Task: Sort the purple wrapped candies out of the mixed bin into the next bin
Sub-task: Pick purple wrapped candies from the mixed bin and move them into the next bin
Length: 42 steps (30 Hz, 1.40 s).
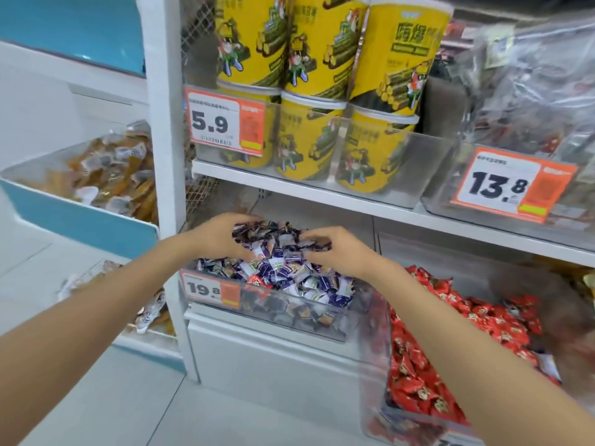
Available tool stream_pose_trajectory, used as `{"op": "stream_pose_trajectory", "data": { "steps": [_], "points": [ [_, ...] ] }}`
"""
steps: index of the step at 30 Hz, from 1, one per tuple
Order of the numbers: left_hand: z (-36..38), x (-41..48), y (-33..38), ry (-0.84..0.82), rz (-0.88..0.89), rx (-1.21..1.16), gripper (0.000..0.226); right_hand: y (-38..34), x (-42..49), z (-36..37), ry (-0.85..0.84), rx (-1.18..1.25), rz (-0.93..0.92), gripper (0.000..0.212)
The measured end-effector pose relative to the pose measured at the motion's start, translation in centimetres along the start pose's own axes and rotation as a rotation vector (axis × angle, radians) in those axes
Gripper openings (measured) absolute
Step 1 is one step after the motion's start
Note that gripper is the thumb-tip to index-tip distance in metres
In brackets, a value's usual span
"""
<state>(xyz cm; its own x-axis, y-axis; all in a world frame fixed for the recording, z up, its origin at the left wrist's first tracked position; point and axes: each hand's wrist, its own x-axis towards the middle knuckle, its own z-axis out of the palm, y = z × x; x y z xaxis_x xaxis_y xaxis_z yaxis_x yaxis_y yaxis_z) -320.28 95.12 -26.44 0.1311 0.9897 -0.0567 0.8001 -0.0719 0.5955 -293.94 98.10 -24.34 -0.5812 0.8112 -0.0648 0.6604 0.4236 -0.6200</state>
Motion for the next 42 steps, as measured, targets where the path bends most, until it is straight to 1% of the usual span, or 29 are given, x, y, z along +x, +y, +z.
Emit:
{"op": "stream_pose_trajectory", "data": {
  "steps": [2, 4, 6, 8, 11, 13, 15, 17, 19, 22, 24, 26, 29, 30, 32, 33, 35, 37, 39, 42],
  "points": [
    [0.8, -1.4, -1.3, -0.007, 0.01, 0.046, 0.09, -0.8, 0.0, 0.9, -0.053, 0.076, -0.058, 0.026],
    [1.6, -2.8, -2.4, -0.063, 0.006, 0.101, 0.104, -2.0, 0.8, 2.0, -0.148, 0.044, -0.108, 0.022],
    [2.2, -3.7, -3.2, -0.067, 0.003, 0.114, 0.114, -3.1, 1.9, 3.0, -0.225, -0.032, -0.142, 0.025],
    [2.2, -4.0, -3.6, 0.016, -0.002, 0.035, 0.104, -3.5, 2.8, 3.6, -0.278, -0.075, -0.155, 0.029],
    [1.8, -4.0, -4.2, 0.132, -0.043, -0.073, 0.083, -3.1, 3.6, 4.7, -0.38, -0.036, -0.134, 0.036],
    [2.0, -4.2, -4.4, 0.148, -0.054, -0.082, 0.062, -3.0, 4.1, 5.8, -0.425, -0.057, -0.129, 0.039],
    [2.4, -4.3, -4.4, 0.15, -0.038, -0.019, 0.051, -3.1, 4.4, 6.4, -0.417, -0.071, -0.121, 0.032],
    [2.7, -4.4, -4.2, 0.177, -0.023, 0.057, 0.046, -3.0, 4.1, 6.2, -0.369, -0.045, -0.108, 0.02],
    [2.8, -4.4, -4.2, 0.193, -0.026, 0.069, 0.044, -2.9, 3.2, 5.1, -0.304, -0.01, -0.09, 0.014],
    [2.5, -4.7, -3.9, 0.191, -0.036, 0.047, 0.046, -2.5, 0.4, 2.3, -0.159, 0.012, -0.102, 0.013],
    [2.4, -4.8, -2.9, 0.193, -0.008, 0.075, 0.047, -1.7, -2.8, 0.1, -0.02, 0.036, -0.104, 0.014],
    [2.5, -4.7, -1.0, 0.202, 0.027, 0.095, 0.043, -0.2, -6.9, -2.4, 0.118, 0.077, -0.09, 0.018],
    [3.8, -3.7, 3.6, 0.194, 0.128, 0.049, 0.032, 2.4, -13.8, -5.9, 0.328, 0.118, -0.043, 0.021],
    [4.5, -3.4, 5.5, 0.191, 0.161, 0.02, 0.029, 3.1, -15.9, -6.8, 0.338, 0.131, -0.016, 0.022],
    [6.4, -2.9, 9.9, 0.176, 0.229, -0.031, 0.027, 4.9, -19.9, -8.3, 0.268, 0.123, 0.067, 0.031],
    [7.5, -2.6, 12.2, 0.163, 0.265, -0.051, 0.027, 6.2, -21.8, -9.0, 0.264, 0.086, 0.116, 0.035],
    [9.5, -2.3, 16.6, 0.137, 0.336, -0.065, 0.025, 8.9, -25.5, -10.2, 0.366, 0.023, 0.202, 0.031],
    [11.6, -2.2, 20.7, 0.116, 0.418, -0.053, 0.024, 11.5, -29.3, -11.2, 0.51, 0.071, 0.262, 0.023],
    [13.7, -1.9, 24.3, 0.078, 0.487, -0.052, 0.02, 13.9, -32.7, -11.5, 0.619, 0.078, 0.325, 0.02],
    [17.4, -1.4, 29.2, -0.054, 0.532, -0.097, 0.018, 17.2, -36.5, -10.9, 0.661, 0.008, 0.384, 0.028]
  ]
}}
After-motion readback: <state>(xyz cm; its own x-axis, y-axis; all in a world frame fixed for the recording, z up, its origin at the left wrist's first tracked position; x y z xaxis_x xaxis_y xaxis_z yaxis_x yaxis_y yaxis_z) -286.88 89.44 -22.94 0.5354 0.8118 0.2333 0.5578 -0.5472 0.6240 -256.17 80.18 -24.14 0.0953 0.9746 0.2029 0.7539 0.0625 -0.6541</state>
